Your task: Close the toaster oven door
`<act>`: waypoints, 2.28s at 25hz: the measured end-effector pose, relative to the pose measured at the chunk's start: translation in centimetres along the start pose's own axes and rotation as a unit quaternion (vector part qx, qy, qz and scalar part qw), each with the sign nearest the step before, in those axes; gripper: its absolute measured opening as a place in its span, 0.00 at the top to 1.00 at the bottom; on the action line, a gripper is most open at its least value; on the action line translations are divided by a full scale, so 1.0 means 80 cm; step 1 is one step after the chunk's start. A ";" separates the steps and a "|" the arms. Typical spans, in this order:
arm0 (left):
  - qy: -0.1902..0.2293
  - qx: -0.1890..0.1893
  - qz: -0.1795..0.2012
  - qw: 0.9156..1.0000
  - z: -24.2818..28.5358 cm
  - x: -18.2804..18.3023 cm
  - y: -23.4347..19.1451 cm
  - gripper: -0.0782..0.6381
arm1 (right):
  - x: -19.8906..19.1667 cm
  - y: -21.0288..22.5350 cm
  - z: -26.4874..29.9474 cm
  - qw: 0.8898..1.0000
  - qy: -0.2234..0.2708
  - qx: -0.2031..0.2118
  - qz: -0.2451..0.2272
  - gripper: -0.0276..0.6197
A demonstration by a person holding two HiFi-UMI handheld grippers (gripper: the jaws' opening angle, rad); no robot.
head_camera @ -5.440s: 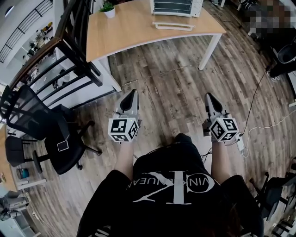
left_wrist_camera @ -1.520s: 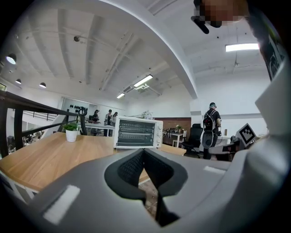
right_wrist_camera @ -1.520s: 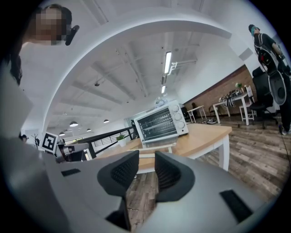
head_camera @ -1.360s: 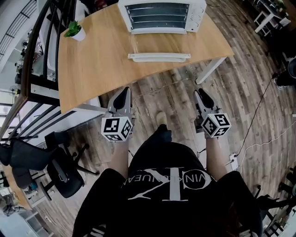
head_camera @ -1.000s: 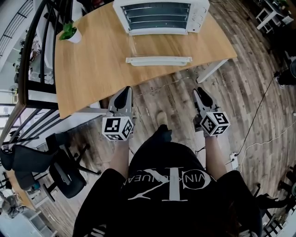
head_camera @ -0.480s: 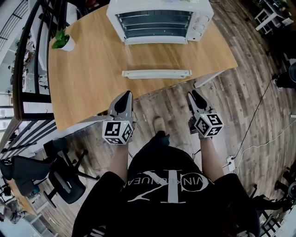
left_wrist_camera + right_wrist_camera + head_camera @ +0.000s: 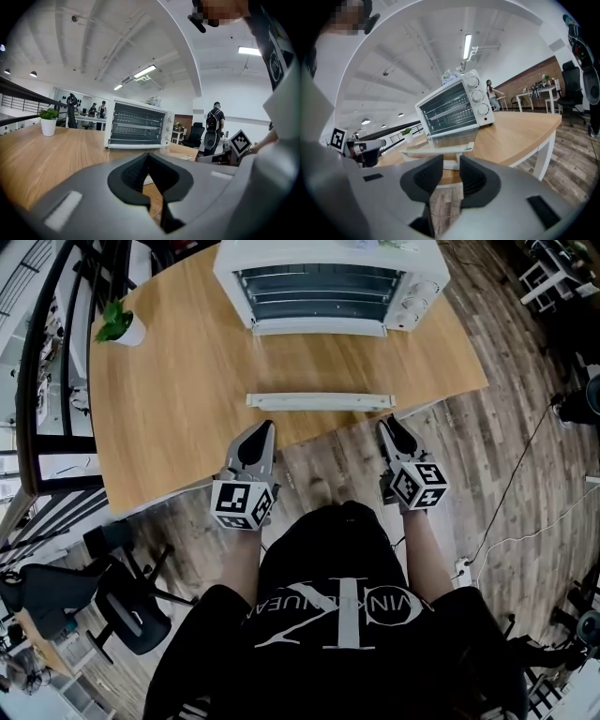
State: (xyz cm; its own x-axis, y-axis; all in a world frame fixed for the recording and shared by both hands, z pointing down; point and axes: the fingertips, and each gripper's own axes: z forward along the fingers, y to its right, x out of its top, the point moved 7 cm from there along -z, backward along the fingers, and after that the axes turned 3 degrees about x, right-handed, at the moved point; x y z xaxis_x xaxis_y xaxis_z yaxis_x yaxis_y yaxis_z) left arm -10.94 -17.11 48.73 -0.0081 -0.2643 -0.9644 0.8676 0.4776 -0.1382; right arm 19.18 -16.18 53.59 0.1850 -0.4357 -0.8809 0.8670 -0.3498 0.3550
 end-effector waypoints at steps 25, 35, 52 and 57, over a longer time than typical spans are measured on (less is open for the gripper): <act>0.002 0.028 0.001 1.000 0.018 -0.001 -0.030 0.88 | -0.005 0.028 0.053 0.999 -0.006 -0.006 -0.033 0.84; -0.001 0.045 -0.001 0.999 0.011 -0.004 -0.038 0.88 | 0.004 0.023 0.054 0.998 -0.003 -0.019 -0.052 0.84; 0.042 0.087 0.004 0.995 0.014 0.056 -0.064 0.88 | 0.094 0.003 0.038 0.996 0.046 0.010 -0.078 0.84; 0.044 0.094 -0.004 0.995 0.017 0.062 -0.072 0.88 | 0.120 0.000 0.041 0.996 0.047 0.011 -0.080 0.83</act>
State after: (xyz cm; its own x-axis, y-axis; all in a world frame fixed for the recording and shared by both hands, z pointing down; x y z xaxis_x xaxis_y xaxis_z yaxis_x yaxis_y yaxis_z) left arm -15.28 -22.30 45.06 -0.0515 -0.1882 -0.9808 0.9450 0.3085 -0.1088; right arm 19.45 -23.08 46.21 0.0893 -0.2944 -0.9515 0.8790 -0.4260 0.2143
